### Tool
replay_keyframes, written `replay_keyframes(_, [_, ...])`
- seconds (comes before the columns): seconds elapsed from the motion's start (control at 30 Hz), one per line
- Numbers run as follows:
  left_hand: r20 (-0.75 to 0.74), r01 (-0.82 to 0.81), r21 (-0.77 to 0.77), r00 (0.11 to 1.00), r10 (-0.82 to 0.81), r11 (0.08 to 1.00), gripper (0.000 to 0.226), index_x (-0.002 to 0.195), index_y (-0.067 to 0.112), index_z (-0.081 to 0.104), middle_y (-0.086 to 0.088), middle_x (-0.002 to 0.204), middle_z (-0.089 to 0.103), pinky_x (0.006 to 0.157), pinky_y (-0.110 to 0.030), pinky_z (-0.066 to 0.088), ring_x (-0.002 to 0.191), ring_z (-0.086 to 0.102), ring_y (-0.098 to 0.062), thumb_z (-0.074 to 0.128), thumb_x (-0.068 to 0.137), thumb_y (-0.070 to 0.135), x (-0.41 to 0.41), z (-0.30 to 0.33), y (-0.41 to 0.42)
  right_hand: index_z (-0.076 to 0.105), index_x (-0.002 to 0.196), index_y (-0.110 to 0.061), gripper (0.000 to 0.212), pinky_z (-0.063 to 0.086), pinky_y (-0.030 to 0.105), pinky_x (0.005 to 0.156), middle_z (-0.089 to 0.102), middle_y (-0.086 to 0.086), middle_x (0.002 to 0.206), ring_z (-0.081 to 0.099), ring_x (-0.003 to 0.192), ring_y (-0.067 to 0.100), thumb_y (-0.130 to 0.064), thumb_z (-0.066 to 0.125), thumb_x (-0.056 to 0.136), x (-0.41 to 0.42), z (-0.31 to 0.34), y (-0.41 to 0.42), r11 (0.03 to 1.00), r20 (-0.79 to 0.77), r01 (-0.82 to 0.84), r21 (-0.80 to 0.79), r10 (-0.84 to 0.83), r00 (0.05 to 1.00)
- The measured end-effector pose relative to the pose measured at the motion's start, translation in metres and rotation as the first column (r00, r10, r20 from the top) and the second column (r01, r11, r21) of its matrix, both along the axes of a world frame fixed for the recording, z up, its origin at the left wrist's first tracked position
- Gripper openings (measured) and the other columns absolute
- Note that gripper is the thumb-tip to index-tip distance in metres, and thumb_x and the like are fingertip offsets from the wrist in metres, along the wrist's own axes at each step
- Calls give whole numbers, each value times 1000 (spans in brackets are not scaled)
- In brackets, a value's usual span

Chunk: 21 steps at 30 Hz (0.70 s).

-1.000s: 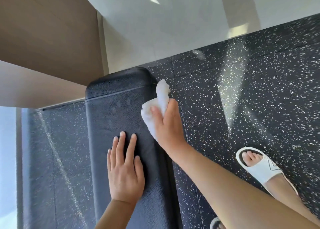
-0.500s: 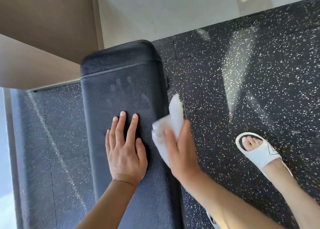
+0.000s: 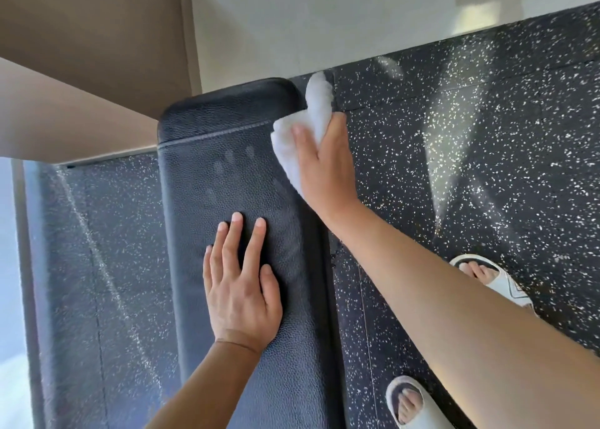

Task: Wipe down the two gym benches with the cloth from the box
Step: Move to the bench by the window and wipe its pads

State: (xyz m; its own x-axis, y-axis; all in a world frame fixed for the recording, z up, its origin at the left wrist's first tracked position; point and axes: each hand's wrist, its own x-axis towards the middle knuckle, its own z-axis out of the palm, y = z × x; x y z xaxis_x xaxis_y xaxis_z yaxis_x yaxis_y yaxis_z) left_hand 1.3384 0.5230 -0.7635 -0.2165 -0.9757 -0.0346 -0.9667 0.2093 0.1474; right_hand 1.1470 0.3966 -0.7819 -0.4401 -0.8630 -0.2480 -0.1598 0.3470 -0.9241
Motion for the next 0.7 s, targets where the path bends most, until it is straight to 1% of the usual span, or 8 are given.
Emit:
replay_keyframes(0.07, [3,0,2,1000,0,1000,66,166,35,28,2,175,19,130,-47,16,162,18,-25,36,100,33,0,0,0,45,114,-8,32,48,43,85,56,8,108,57,96,25,-37,54,105,-2,-2,-4,1000,8,-1,1,1,1000])
replay_keyframes(0.17, [-4,0,3,1000,0,1000,65,165,33,29,0,174,22,130,-48,17,162,18,-25,36,100,32,-2,3,0,44,111,-10,31,49,45,83,56,7,105,56,93,26,-40,53,105,4,-2,29,1000,28,-14,-4,14,1000])
replay_keyframes(0.3, [-25,4,-16,1000,-5,1000,63,165,33,32,1,174,23,129,-50,19,162,19,-25,36,102,32,-3,4,0,41,108,-20,32,45,32,78,54,0,100,54,89,19,-50,48,103,22,0,113,1000,47,-22,13,22,999])
replay_keyframes(0.37, [-33,12,-29,999,-13,1000,63,165,34,31,1,174,24,129,-50,20,162,19,-24,37,102,32,-1,3,1,41,109,-24,32,45,30,79,55,-3,101,56,91,16,-55,47,102,33,0,162,999,51,-29,29,27,998])
replay_keyframes(0.47, [-33,8,-40,999,-9,999,64,164,36,31,2,173,25,129,-47,18,161,20,-24,38,101,31,-1,1,0,38,106,-33,29,39,23,77,53,-10,98,55,91,8,-60,44,101,50,2,232,997,47,-29,69,26,999])
replay_keyframes(0.53, [-37,5,-33,999,-7,999,63,164,36,32,2,173,26,129,-47,18,161,21,-25,38,101,31,-2,3,1,37,104,-33,29,41,26,76,52,-11,95,55,89,8,-61,43,101,60,4,268,995,32,-26,98,23,999])
replay_keyframes(0.6, [-50,2,-8,999,-2,1000,63,164,33,33,0,173,26,129,-49,18,161,21,-27,37,101,31,-5,7,2,39,104,-32,31,46,36,79,53,-9,97,56,90,14,-62,43,101,65,7,288,993,19,-15,115,13,1000])
replay_keyframes(0.7, [-64,-8,49,998,11,999,62,164,28,34,-3,174,24,130,-53,17,161,18,-29,34,102,30,-10,17,4,39,106,-41,27,46,34,82,51,-13,102,54,95,11,-67,41,101,63,9,278,994,56,-24,111,17,998])
